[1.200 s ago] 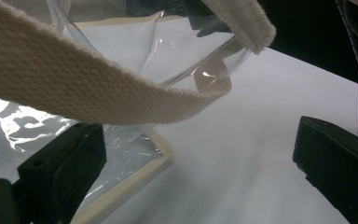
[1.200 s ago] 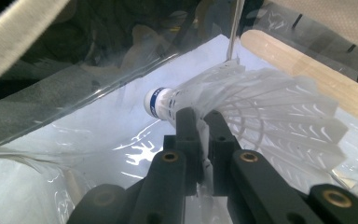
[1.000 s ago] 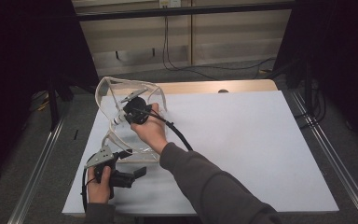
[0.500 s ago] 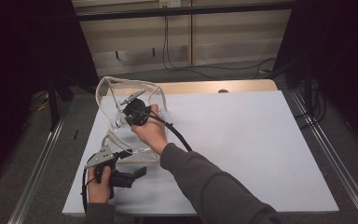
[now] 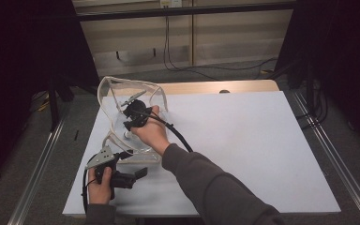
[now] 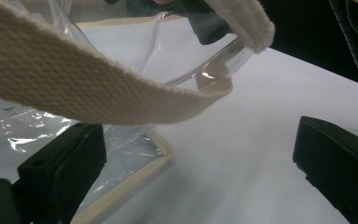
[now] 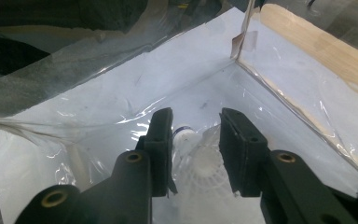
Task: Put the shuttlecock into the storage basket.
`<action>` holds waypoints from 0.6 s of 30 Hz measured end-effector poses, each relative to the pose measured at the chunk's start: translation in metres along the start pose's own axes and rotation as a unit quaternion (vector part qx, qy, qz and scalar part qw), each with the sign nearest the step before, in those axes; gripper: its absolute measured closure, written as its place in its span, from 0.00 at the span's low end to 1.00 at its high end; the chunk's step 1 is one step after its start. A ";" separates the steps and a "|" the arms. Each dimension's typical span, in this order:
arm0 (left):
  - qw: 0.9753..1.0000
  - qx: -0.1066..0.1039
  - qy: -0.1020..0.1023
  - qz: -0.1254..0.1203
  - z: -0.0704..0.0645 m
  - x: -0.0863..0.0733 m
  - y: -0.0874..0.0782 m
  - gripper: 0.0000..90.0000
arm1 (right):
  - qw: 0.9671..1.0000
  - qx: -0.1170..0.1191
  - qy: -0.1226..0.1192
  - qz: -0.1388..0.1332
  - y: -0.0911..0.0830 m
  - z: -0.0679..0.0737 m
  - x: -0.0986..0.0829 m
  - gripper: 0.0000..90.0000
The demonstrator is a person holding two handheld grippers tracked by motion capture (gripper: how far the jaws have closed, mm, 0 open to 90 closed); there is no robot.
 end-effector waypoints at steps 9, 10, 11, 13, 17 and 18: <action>1.000 0.001 -0.003 -0.004 0.000 0.000 0.000 0.03 | 1.000 -0.002 0.015 -0.002 -0.002 -0.002 0.001 0.64; 1.000 0.000 -0.001 -0.002 0.000 0.000 0.000 0.03 | 1.000 -0.003 0.017 -0.001 -0.002 -0.002 0.001 0.63; 1.000 -0.001 -0.001 -0.002 0.000 0.000 0.000 0.03 | 1.000 -0.005 0.019 0.001 -0.003 -0.002 0.001 0.61; 1.000 -0.001 -0.001 -0.001 0.000 0.000 0.000 0.03 | 1.000 -0.008 0.023 -0.001 -0.005 -0.003 0.001 0.60; 1.000 -0.003 -0.002 -0.004 0.000 0.001 -0.001 0.03 | 1.000 -0.009 0.023 -0.002 -0.008 -0.004 0.003 0.57; 1.000 -0.004 0.000 -0.003 0.000 0.001 -0.001 0.03 | 1.000 -0.010 0.023 -0.002 -0.009 -0.004 0.003 0.56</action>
Point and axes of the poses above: each handheld gripper's, and its own axes: y roughly forward along the jaws, x roughly out of its top, z roughly to its left, the point moved 5 cm from there along y, roughly forward along the jaws, and after that the axes turned 2 degrees about y, right-handed, at the moved point
